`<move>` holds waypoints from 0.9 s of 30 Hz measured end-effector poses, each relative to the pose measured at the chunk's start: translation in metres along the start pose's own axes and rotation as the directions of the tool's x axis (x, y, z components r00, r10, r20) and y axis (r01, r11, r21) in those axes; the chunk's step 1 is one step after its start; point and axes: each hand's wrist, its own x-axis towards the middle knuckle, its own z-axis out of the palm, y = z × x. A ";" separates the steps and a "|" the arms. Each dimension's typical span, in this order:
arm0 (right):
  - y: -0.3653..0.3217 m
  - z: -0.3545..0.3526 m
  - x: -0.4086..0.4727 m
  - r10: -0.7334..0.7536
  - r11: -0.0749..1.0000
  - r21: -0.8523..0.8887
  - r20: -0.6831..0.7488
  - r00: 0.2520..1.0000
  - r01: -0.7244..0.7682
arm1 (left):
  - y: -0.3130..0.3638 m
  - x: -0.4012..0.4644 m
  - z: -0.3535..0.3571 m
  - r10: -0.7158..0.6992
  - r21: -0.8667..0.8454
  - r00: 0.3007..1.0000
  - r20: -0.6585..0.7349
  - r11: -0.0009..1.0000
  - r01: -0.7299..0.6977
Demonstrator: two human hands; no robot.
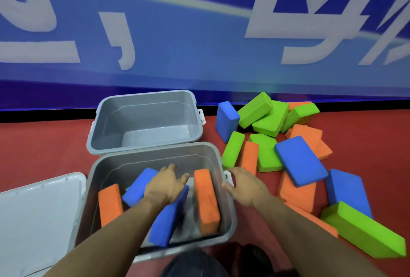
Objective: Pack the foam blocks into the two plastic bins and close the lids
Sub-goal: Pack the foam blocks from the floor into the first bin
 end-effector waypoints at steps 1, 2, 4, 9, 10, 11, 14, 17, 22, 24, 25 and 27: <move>0.014 -0.004 0.001 0.059 0.998 0.029 -0.036 0.998 -0.058 | 0.013 0.004 0.008 0.025 0.008 1.000 0.008 1.000 -0.025; 0.027 -0.008 0.004 0.126 0.990 0.076 -0.074 0.989 -0.120 | 0.027 0.009 0.017 0.048 0.013 0.999 0.013 0.999 -0.048; 0.053 -0.010 0.013 0.236 0.966 0.136 -0.109 0.966 -0.221 | 0.056 0.020 0.037 0.106 0.011 0.994 0.019 0.994 -0.106; 0.108 0.008 0.046 0.348 0.922 0.226 -0.134 0.928 -0.313 | 0.120 0.069 0.101 0.270 -0.038 0.962 0.035 0.962 -0.269; 0.119 0.015 0.058 0.375 0.909 0.246 -0.130 0.918 -0.336 | 0.130 0.084 0.117 0.292 -0.031 0.956 0.034 0.956 -0.291; 0.128 0.022 0.072 0.393 0.898 0.267 -0.127 0.911 -0.350 | 0.140 0.101 0.131 0.309 -0.015 0.951 0.034 0.951 -0.308; 0.157 0.055 0.118 0.466 0.842 0.356 -0.104 0.879 -0.404 | 0.165 0.158 0.177 0.290 0.020 0.955 0.058 0.956 -0.291; 0.164 0.082 0.142 0.512 0.786 0.430 -0.051 0.858 -0.444 | 0.171 0.200 0.205 0.194 0.041 0.978 0.080 0.979 -0.198; 0.188 0.137 0.180 0.505 0.729 0.486 0.093 0.858 -0.482 | 0.155 0.254 0.266 -0.170 0.106 0.979 0.112 0.982 0.158; 0.191 0.149 0.181 0.500 0.737 0.501 0.048 0.865 -0.454 | 0.156 0.262 0.272 -0.257 0.063 0.965 0.056 0.965 0.253; 0.191 0.151 0.180 0.498 0.741 0.507 0.025 0.867 -0.440 | 0.158 0.264 0.272 -0.280 0.039 0.960 0.021 0.959 0.279; 0.190 0.150 0.177 0.500 0.746 0.517 -0.020 0.866 -0.419 | 0.160 0.262 0.270 -0.255 0.014 0.967 0.017 0.967 0.255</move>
